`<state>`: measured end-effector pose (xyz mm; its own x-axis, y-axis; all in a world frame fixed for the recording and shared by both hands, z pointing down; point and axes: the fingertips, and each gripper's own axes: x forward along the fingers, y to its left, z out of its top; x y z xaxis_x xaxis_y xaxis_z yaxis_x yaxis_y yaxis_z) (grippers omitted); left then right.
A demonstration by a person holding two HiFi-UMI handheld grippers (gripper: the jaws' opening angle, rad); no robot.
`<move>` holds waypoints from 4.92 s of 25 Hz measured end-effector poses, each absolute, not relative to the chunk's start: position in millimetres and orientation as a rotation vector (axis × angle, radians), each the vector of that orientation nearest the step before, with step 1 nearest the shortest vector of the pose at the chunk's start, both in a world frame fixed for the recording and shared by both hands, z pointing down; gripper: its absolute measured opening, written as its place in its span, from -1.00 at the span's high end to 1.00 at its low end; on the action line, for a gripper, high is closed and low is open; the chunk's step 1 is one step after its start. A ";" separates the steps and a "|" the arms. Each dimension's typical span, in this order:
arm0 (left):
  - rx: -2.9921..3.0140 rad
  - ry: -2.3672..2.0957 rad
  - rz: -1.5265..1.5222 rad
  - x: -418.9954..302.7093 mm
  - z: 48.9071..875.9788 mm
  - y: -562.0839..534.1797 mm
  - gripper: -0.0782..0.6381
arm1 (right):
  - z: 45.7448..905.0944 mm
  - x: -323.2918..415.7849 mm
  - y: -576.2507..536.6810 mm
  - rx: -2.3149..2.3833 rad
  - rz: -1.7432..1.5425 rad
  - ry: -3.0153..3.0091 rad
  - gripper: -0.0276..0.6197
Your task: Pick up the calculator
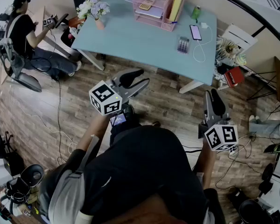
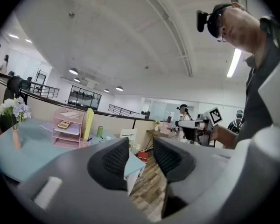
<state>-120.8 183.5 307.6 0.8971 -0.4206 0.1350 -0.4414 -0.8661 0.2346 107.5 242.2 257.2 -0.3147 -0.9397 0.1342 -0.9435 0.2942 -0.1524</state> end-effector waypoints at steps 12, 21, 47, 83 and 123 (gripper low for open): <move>2.786 -0.659 0.106 -129.2 314.6 199.6 0.28 | 262.1 93.8 248.2 1.783 0.328 -2.514 0.63; 2.794 -0.620 0.093 -153.6 311.8 193.1 0.28 | 263.1 64.2 245.0 1.800 0.350 -2.508 0.62; 2.808 -0.508 0.102 -268.1 317.6 90.9 0.28 | 252.3 -58.4 141.6 1.906 0.369 -2.479 0.61; 2.683 -0.818 0.107 -123.5 323.2 74.4 0.28 | 272.1 80.3 54.1 1.564 0.454 -2.703 0.61; 2.796 -0.441 0.179 -52.4 320.8 -30.5 0.28 | 281.3 144.5 8.8 1.923 0.511 -2.472 0.61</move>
